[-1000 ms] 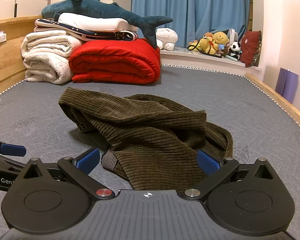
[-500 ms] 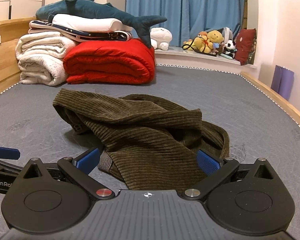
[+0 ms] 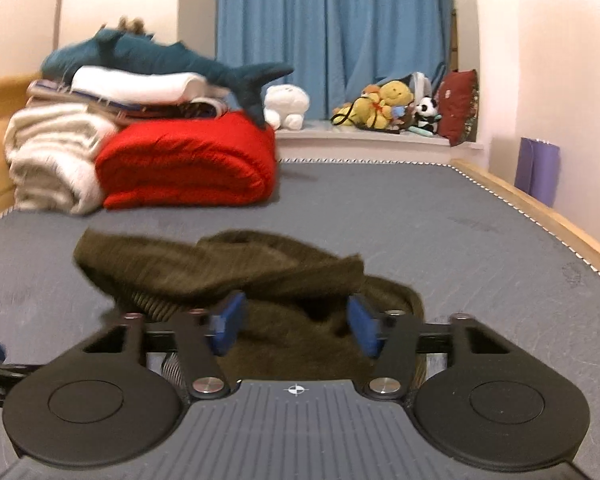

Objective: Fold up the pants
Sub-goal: 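Grasp the grey striped waistband with the right gripper and lift it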

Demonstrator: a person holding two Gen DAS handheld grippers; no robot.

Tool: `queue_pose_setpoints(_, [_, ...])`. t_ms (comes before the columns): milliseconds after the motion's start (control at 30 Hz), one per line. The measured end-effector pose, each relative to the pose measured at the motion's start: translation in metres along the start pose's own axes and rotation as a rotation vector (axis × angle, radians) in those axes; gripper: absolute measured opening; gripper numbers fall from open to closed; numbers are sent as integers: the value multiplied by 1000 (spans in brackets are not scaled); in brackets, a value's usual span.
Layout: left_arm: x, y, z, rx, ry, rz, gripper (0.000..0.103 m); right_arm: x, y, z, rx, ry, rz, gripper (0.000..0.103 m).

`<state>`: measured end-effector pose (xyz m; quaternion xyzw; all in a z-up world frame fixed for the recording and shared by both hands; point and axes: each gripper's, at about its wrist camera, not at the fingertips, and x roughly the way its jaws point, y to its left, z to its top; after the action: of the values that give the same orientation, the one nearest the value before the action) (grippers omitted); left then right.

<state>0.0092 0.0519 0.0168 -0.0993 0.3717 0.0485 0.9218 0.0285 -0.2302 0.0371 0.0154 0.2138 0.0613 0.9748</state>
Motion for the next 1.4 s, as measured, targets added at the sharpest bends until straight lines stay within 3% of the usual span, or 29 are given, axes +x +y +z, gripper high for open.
queue_pose_setpoints(33, [3, 5, 5, -15, 22, -1, 81, 6, -3, 3, -3, 0, 12, 50])
queue_pose_setpoints(100, [15, 14, 17, -55, 120, -29, 36, 22, -2, 5, -54, 35, 79, 52])
queue_pose_setpoints(167, [25, 22, 25, -106, 186, -84, 22, 40, 7, -2, -118, 100, 148, 55])
queue_pose_setpoints(267, [28, 18, 31, -54, 140, -81, 21, 64, 33, -23, -248, 180, 224, 72])
queue_pose_setpoints(333, [32, 16, 29, -20, 100, -78, 21, 73, 56, -40, -362, 196, 246, 76])
queue_pose_setpoints(533, [45, 13, 20, -15, 142, -97, 24, 94, 102, -84, -634, 222, 238, 89])
queue_pose_setpoints(800, [49, 30, 28, -61, 141, -78, 33, 127, 132, -119, -776, 250, 201, 92])
queue_pose_setpoints(933, [45, 36, 29, -68, 135, -79, 36, 138, 135, -120, -794, 211, 188, 95])
queue_pose_setpoints(1033, [40, 40, 30, -75, 127, -84, 36, 147, 127, -114, -758, 218, 154, 68])
queue_pose_setpoints(1100, [36, 44, 32, -79, 117, -82, 36, 146, 125, -110, -739, 233, 202, 56])
queue_pose_setpoints(1167, [33, 48, 32, -85, 109, -81, 36, 140, 127, -107, -740, 228, 225, 37])
queue_pose_setpoints(1233, [30, 52, 33, -91, 101, -78, 36, 132, 128, -100, -720, 210, 247, 26])
queue_pose_setpoints(1300, [25, 56, 34, -97, 88, -72, 36, 121, 125, -87, -672, 187, 292, 18])
queue_pose_setpoints(1333, [23, 58, 34, -99, 82, -69, 36, 113, 124, -80, -648, 166, 328, 6])
queue_pose_setpoints(1400, [19, 64, 35, -107, 67, -57, 36, 86, 124, -62, -605, 78, 476, 0])
